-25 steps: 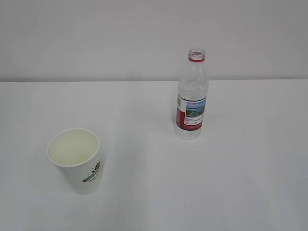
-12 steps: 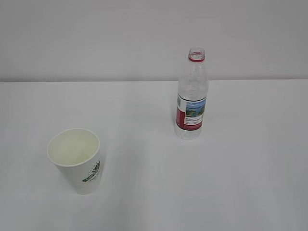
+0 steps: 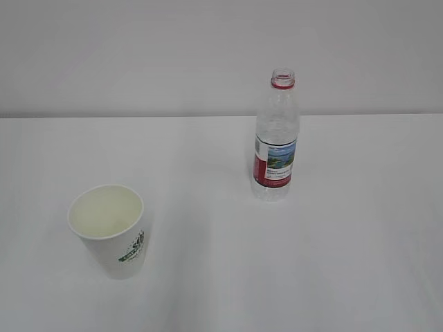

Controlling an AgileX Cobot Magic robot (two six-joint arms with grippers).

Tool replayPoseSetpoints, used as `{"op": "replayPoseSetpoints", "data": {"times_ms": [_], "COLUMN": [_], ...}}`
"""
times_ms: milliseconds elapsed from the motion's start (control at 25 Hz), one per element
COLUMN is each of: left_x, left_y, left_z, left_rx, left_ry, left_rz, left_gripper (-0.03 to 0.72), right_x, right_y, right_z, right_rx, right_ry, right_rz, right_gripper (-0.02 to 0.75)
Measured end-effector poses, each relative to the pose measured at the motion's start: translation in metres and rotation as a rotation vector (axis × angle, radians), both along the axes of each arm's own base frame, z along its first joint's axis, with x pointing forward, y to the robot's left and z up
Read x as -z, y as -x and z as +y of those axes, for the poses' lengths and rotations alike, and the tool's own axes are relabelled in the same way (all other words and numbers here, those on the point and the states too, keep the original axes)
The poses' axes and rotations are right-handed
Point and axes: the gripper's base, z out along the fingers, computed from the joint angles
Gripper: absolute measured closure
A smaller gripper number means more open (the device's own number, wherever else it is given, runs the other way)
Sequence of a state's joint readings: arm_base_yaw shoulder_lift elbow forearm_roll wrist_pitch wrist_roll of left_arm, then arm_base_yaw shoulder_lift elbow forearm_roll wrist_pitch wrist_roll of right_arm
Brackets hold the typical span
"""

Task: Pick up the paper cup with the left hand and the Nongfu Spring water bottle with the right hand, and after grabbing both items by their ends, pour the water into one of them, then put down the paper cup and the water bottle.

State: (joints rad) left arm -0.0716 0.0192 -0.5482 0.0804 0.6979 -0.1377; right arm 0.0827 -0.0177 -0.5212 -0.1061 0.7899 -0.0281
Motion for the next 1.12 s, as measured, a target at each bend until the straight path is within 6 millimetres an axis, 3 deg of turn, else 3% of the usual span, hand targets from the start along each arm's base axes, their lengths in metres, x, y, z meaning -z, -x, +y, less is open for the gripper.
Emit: {"op": "replayPoseSetpoints", "data": {"times_ms": [280,520,840,1120], "left_x": [-0.007,-0.016,0.002,0.001], "left_y": [-0.020,-0.034,-0.064,-0.076], "left_z": [-0.002,-0.004,-0.004,-0.006], "left_rx": [0.007,0.018,0.002,0.016], "left_ry": [-0.010,-0.010,-0.124,-0.143], "left_rz": [0.004,-0.089,-0.051,-0.087], "left_gripper": [0.103,0.115,0.118,0.118], "right_x": [-0.005,-0.017,-0.021,-0.019], "right_y": [-0.013,-0.025,-0.038,-0.061], "right_z": [0.001,0.004,0.006,0.008], "right_rx": [-0.006,-0.024,-0.036,-0.041], "right_ry": [0.015,0.014,0.022,0.058], "right_rz": [0.011,-0.137,-0.214,-0.200], "right_gripper": [0.150,0.150,0.150,0.150]}}
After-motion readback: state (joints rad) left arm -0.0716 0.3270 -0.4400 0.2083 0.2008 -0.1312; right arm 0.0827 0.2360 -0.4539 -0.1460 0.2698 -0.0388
